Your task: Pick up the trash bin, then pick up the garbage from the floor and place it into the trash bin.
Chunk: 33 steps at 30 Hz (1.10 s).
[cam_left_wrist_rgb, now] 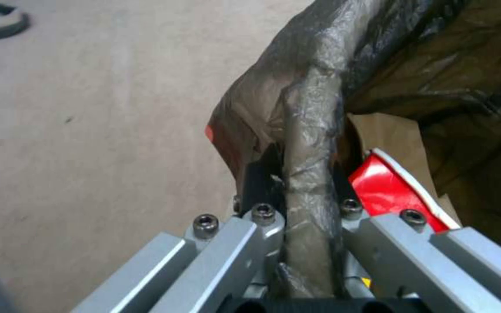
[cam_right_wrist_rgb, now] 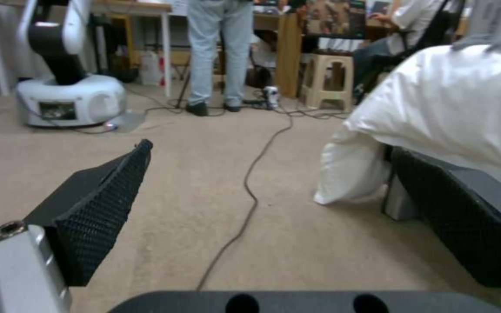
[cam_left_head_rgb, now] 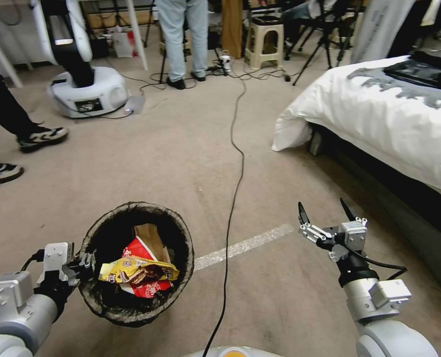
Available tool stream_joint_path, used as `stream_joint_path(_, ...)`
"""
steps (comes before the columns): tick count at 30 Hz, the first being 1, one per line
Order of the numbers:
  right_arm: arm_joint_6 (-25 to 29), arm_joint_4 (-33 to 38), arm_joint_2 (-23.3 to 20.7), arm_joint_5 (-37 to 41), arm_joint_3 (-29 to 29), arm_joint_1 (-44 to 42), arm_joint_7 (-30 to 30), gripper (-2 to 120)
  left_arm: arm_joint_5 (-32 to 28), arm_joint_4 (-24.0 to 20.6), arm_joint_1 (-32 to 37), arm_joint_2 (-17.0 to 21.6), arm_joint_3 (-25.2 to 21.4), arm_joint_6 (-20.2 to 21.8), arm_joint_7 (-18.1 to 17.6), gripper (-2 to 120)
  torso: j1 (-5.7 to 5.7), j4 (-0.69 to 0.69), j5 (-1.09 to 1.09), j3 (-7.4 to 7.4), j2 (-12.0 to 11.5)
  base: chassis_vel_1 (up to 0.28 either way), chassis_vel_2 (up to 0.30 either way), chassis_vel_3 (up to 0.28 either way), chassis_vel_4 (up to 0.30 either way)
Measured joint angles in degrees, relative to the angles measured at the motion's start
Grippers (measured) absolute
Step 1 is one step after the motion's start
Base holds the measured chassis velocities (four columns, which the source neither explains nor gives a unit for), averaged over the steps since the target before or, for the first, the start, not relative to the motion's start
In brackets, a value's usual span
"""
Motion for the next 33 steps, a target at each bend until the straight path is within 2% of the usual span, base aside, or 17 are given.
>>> stream_joint_path(33,-0.19,-0.32,0.06,0.59,0.59,0.11,0.59,100,-0.06,0.00,-0.42,0.16,0.06,0.00,-0.03,1,0.00,0.01,0.00,0.00,0.00,0.088,0.083,0.082,0.082)
